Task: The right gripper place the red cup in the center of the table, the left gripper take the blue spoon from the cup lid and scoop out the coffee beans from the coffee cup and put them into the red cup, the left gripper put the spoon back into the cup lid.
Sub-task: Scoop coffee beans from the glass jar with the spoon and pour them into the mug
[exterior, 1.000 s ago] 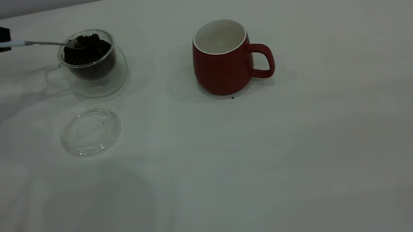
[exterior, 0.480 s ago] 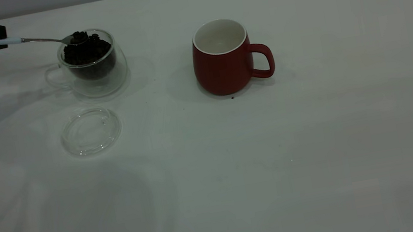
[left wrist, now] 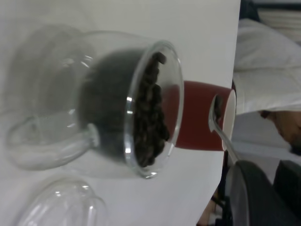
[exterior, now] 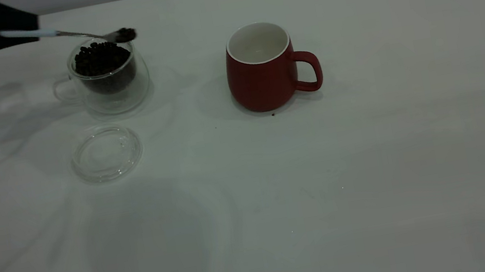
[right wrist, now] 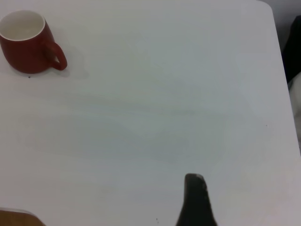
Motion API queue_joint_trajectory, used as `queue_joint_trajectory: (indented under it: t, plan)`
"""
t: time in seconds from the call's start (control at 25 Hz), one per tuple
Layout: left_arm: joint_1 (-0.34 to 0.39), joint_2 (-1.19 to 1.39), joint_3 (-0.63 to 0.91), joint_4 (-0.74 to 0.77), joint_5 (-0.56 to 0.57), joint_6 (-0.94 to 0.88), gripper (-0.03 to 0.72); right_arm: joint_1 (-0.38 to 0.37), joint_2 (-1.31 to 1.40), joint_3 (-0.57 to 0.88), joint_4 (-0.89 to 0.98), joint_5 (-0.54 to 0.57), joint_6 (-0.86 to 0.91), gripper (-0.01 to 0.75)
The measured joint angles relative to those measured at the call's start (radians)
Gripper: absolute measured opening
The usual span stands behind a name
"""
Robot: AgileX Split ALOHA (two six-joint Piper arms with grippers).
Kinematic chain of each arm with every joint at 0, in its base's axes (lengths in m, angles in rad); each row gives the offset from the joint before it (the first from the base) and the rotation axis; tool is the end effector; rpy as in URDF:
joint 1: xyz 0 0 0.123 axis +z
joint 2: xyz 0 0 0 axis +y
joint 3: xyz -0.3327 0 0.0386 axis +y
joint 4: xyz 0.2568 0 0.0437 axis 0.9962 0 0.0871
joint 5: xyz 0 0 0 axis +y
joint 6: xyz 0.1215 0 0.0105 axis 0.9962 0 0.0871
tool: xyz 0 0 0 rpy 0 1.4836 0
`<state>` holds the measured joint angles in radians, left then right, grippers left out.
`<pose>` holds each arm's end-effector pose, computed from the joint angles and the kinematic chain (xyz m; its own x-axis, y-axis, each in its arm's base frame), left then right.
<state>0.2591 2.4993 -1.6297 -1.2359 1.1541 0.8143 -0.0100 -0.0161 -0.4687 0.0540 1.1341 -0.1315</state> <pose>0.5080 0.0257 0.0626 -0.9546 -0.2772 -0.1094 -0.0489 0.5080 -0.8600 -0.0233 0.0062 0.2496 -0.5259 -0.1030 -0.8443 -0.0890 0.9939 -0.0659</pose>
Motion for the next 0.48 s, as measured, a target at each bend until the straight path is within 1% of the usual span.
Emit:
queue_joint_trajectory:
  t: [0.24, 0.48]
  plan:
    - [-0.088, -0.013, 0.0, -0.016, 0.001, -0.008, 0.114, 0.0, 0.0, 0.0, 0.0, 0.0, 0.0, 0.588]
    - [-0.169, -0.013, 0.0, -0.098, 0.002, 0.009, 0.114, 0.0, 0.0, 0.0, 0.0, 0.0, 0.0, 0.588]
